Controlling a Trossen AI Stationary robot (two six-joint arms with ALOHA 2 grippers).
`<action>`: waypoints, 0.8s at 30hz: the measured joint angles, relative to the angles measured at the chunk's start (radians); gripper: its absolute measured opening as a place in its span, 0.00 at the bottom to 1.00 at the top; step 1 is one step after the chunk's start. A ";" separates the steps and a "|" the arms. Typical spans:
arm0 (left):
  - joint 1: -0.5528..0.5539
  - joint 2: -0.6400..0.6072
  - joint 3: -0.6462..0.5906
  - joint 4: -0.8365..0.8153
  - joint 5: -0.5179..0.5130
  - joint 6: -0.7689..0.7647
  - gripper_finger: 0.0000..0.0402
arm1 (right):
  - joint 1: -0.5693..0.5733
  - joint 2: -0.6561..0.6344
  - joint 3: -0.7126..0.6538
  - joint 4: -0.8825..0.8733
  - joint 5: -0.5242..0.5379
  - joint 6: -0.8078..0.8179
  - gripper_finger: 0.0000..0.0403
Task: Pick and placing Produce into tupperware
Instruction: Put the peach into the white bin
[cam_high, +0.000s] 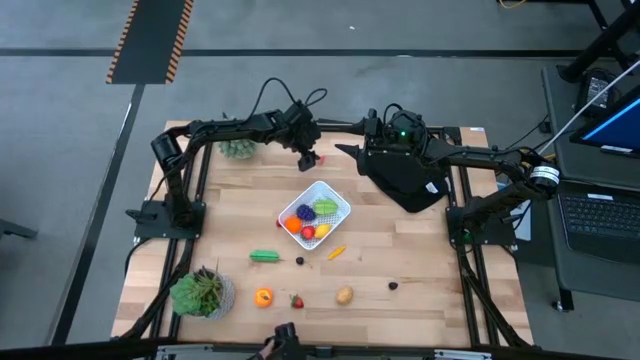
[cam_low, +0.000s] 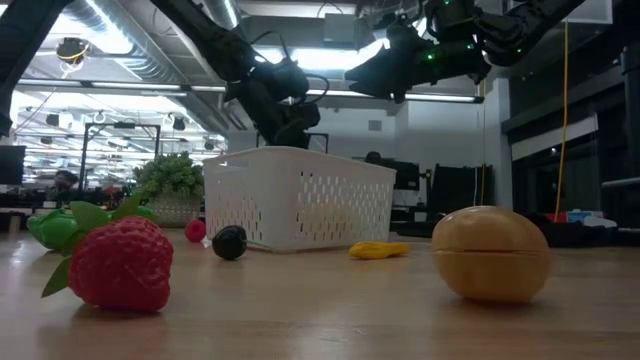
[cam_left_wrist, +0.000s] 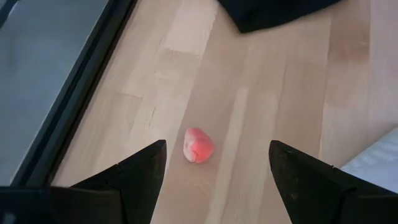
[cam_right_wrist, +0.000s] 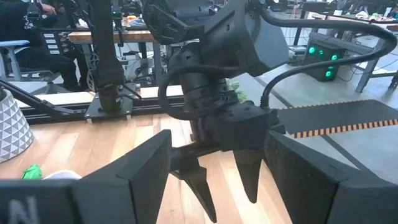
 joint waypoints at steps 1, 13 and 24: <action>0.000 0.000 0.000 0.004 -0.008 -0.003 0.68 | 0.000 0.000 0.000 0.000 0.000 0.000 0.64; 0.005 0.000 0.000 0.006 0.032 0.003 0.68 | 0.000 0.000 0.000 0.000 0.000 -0.014 0.64; 0.027 -0.002 0.057 -0.037 0.044 0.059 0.68 | 0.000 0.000 0.000 0.001 0.000 -0.026 0.64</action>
